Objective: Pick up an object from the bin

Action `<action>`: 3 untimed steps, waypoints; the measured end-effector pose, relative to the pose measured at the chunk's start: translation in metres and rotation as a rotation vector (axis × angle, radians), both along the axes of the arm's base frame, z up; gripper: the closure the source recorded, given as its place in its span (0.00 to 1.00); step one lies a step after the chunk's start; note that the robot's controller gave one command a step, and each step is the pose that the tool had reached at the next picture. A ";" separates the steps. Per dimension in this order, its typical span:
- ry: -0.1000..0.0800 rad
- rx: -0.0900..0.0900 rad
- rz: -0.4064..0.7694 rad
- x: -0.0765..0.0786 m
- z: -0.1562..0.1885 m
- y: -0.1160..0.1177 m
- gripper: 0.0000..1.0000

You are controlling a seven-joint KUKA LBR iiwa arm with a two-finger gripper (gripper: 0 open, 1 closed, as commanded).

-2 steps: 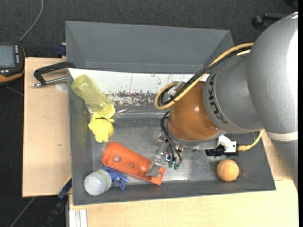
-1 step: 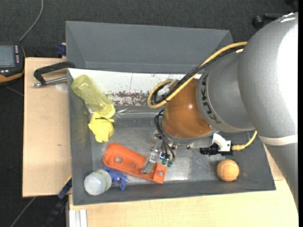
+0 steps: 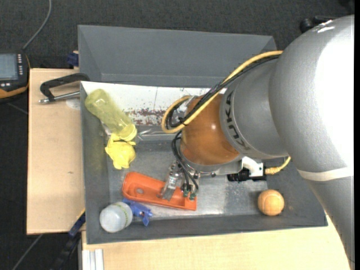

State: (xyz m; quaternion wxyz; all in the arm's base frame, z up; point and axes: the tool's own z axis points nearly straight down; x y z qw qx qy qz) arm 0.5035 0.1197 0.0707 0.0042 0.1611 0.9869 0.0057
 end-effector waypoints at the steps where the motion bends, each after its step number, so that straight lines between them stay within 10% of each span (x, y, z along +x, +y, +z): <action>1: 0.000 0.000 0.000 0.000 0.000 0.000 1.00; 3: 0.002 0.000 -0.014 0.002 0.089 0.007 1.00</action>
Offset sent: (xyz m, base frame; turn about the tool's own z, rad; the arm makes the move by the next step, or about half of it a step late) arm 0.0238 0.0015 0.0523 0.0163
